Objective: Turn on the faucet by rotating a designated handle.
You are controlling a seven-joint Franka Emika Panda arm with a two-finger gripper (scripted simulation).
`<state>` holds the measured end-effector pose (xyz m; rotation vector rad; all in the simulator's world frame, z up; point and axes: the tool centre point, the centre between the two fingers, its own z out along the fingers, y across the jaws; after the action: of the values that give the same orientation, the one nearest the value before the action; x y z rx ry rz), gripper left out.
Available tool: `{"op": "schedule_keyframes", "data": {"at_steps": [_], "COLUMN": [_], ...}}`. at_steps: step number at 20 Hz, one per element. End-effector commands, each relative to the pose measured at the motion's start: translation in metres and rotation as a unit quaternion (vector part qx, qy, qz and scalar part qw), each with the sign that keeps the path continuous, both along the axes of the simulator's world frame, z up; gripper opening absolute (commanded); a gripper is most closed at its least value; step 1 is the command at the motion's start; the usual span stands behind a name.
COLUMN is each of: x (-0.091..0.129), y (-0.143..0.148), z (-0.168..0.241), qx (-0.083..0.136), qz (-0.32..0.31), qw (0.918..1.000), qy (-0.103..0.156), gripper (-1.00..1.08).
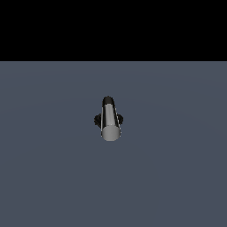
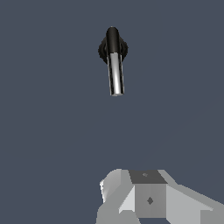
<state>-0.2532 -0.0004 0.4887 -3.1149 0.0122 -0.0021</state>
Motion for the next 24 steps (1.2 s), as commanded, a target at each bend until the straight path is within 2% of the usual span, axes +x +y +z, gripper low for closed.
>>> {"op": "schedule_keyframes", "data": {"at_steps": [1, 12, 24], "x": [0.000, 0.008, 0.034], "y": [0.000, 0.004, 0.016], "z": [0.000, -0.029, -0.117], "qx": [0.000, -0.001, -0.004], "qz": [0.000, 0.007, 0.027], "qw": [1.0000, 1.0000, 0.9996], "qy": [0.000, 0.000, 0.000], "gripper": [-1.00, -1.00, -1.00]}}
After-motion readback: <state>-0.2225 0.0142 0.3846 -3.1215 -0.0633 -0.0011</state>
